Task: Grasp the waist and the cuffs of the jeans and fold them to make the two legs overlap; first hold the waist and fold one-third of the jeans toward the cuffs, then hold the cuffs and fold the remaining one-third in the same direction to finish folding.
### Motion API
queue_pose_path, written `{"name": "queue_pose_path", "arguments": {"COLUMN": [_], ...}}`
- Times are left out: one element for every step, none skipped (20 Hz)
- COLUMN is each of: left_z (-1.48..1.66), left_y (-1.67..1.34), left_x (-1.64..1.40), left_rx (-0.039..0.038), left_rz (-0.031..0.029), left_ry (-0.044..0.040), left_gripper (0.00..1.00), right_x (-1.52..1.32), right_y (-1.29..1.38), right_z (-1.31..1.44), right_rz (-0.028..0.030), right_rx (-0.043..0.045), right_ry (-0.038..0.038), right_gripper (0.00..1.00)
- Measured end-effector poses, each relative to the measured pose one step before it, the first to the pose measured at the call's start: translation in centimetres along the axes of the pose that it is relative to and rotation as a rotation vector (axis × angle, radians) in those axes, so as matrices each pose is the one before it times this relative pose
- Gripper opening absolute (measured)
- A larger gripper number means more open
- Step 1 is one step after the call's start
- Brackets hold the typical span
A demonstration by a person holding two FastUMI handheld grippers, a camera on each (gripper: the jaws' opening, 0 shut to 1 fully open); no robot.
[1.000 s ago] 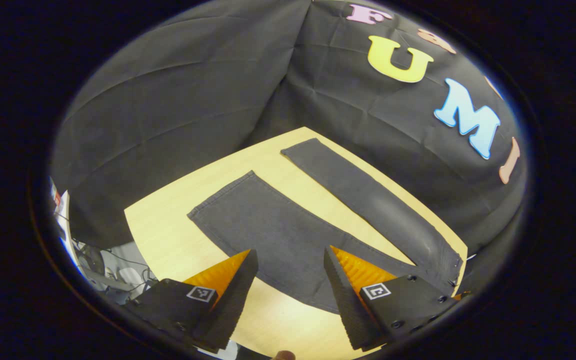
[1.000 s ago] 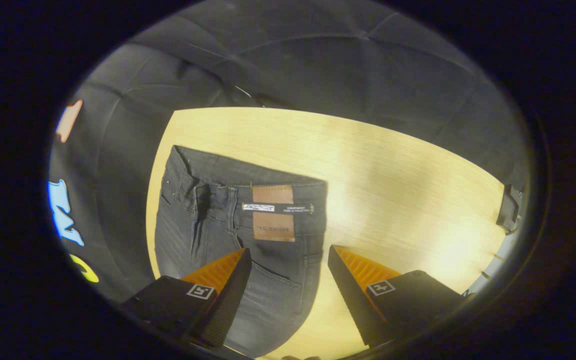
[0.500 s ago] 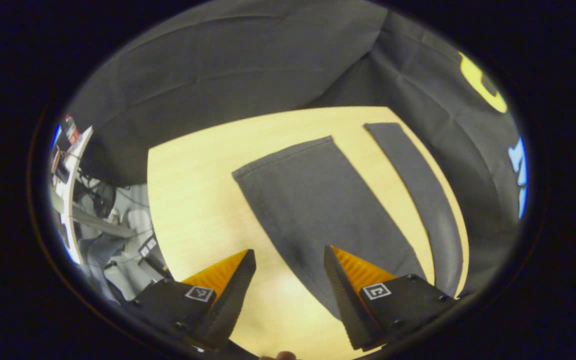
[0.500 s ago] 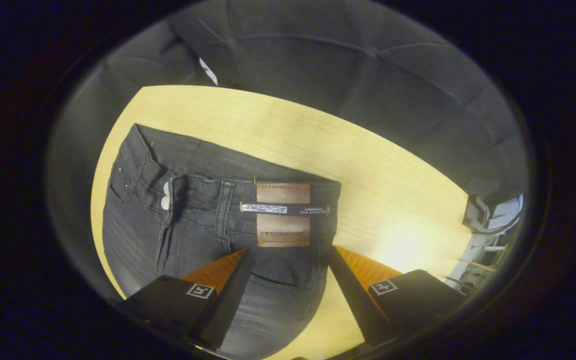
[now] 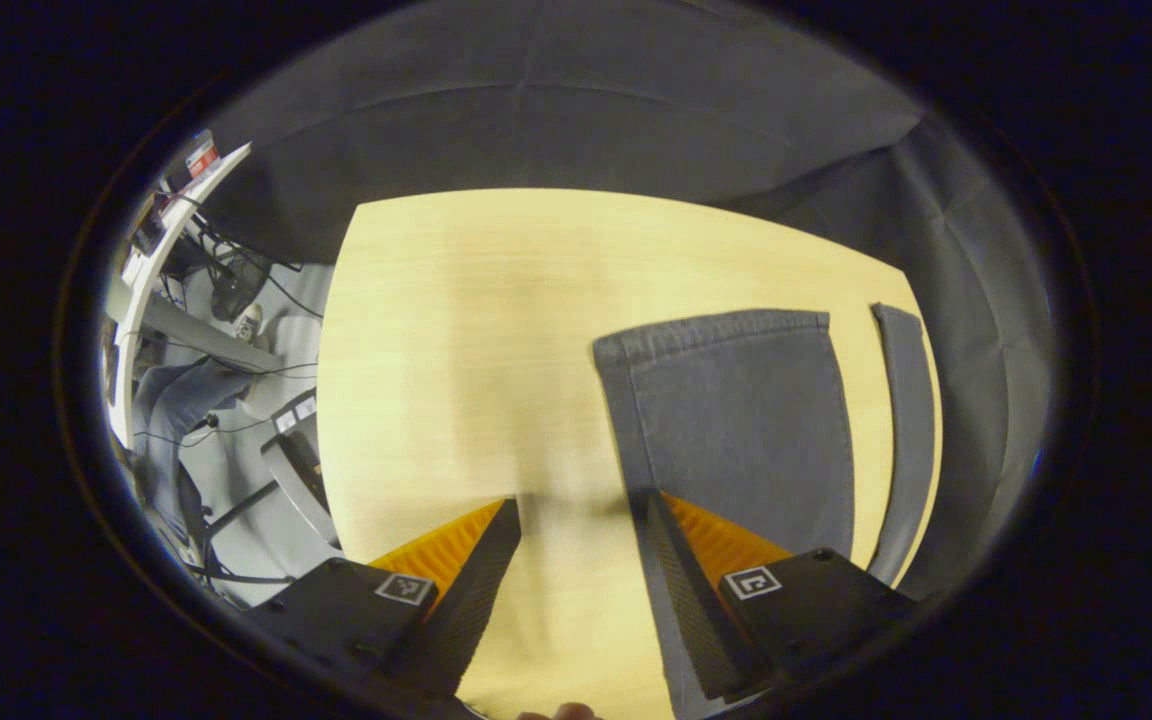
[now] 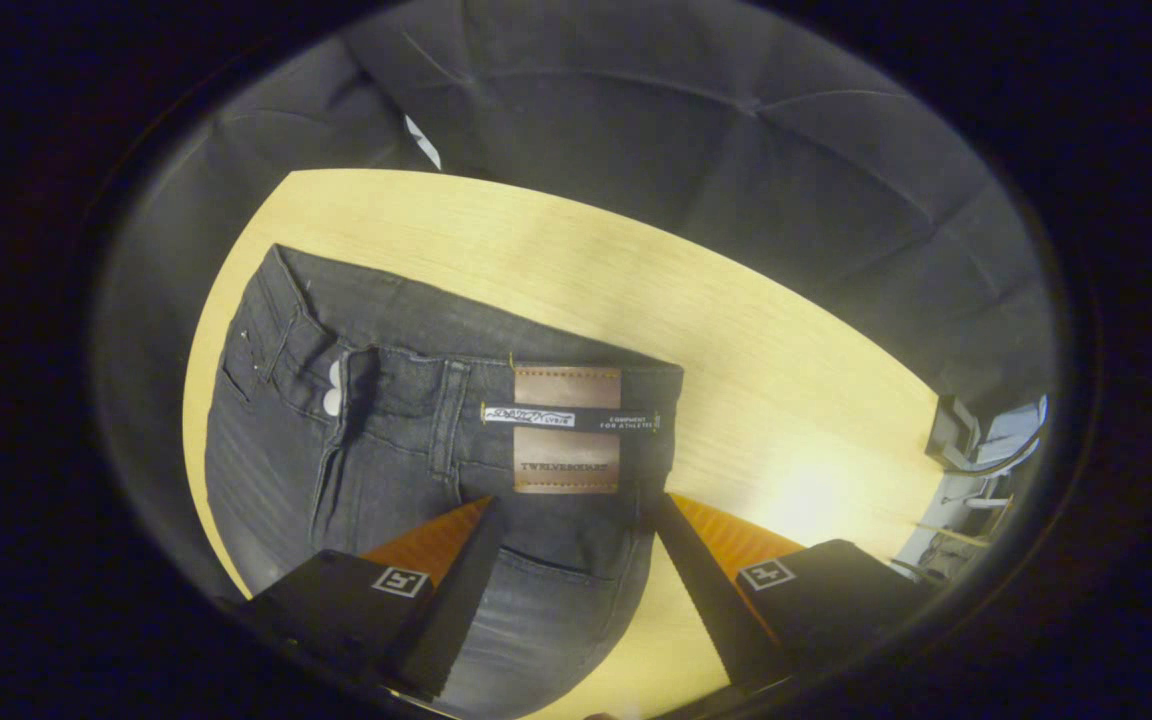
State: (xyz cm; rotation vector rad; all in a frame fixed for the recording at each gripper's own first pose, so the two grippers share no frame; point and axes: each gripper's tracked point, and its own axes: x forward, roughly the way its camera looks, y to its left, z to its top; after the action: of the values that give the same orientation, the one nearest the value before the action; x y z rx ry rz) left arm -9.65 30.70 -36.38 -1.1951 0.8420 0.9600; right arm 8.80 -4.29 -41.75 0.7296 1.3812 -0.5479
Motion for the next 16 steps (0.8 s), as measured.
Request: {"name": "queue_pose_path", "arguments": {"left_z": [0.937,0.127,0.216,-0.247,0.033,-0.293,-0.189,0.143,0.266,0.436,0.007,-0.232,0.095,0.081,0.026,0.102], "left_y": [-0.835,-0.501,-1.519,-0.478,-0.649,-0.950,-0.876,-1.118,-1.506,-0.722,-0.293,1.737,-0.350,-0.218,-0.129,-0.213], "left_x": [0.049,0.576,0.462,0.956,0.289,0.094,-0.194,0.185,0.837,-1.099,-0.649,0.597,-0.151,0.102,-0.197,-0.148], "left_rx": [-0.00129,-0.00189,0.00468,0.02942,0.04424,0.05429,0.05359,0.03493,0.02101,0.00834,-0.01331,-0.01225,-0.00430,0.00663,0.00814,0.01818], "left_rz": [0.00579,-0.00768,-0.01325,0.01786,0.05028,0.05238,0.03203,0.00462,-0.00412,0.00383,0.00082,-0.00274,-0.00081,0.00012,-0.00795,-0.00527], "left_ry": [0.00376,0.01095,0.01072,0.00972,0.01059,0.01153,-0.00147,-0.03033,-0.02070,-0.01387,-0.00945,-0.00610,-0.00003,-0.00069,0.00263,-0.00381], "left_gripper": [0.89,0.90,0.92,0.90,0.90,0.90,0.90,0.94,0.92,0.92,0.94,0.91,0.91,0.88,0.91,0.88], "right_x": [-0.069,0.059,-0.056,-0.015,0.017,0.049,-0.036,-0.079,0.038,0.087,0.031,-0.008,-0.051,0.069,-0.018,0.084], "right_y": [0.012,-0.019,0.031,0.011,-0.019,0.014,0.012,-0.019,0.039,0.007,-0.013,0.011,-0.130,0.012,-0.018,-0.041], "right_z": [-0.029,-0.026,0.030,0.009,-0.093,-0.047,0.042,0.039,-0.027,0.022,-0.015,0.084,-0.026,-0.004,0.083,0.027], "right_rz": [-0.00032,0.00022,-0.00007,-0.00004,-0.00033,0.00012,0.00080,0.00112,0.00085,0.00031,-0.00009,-0.00050,0.00098,0.00358,0.00283,0.00178], "right_rx": [-0.00272,-0.00330,-0.00275,-0.00218,-0.00048,-0.00127,-0.00181,-0.00136,0.00125,0.00227,0.00446,0.00037,0.00236,-0.00328,-0.00583,-0.00088], "right_ry": [-0.01391,-0.01645,-0.01494,-0.01280,-0.01088,-0.00567,-0.00247,0.00285,0.00455,0.00884,0.01050,0.01329,0.01357,0.01694,0.01451,0.01513], "right_gripper": [1.00,0.96,0.96,0.96,0.96,0.96,0.96,0.96,0.96,0.96,0.96,0.96,0.96,0.96,0.95,0.95]}}
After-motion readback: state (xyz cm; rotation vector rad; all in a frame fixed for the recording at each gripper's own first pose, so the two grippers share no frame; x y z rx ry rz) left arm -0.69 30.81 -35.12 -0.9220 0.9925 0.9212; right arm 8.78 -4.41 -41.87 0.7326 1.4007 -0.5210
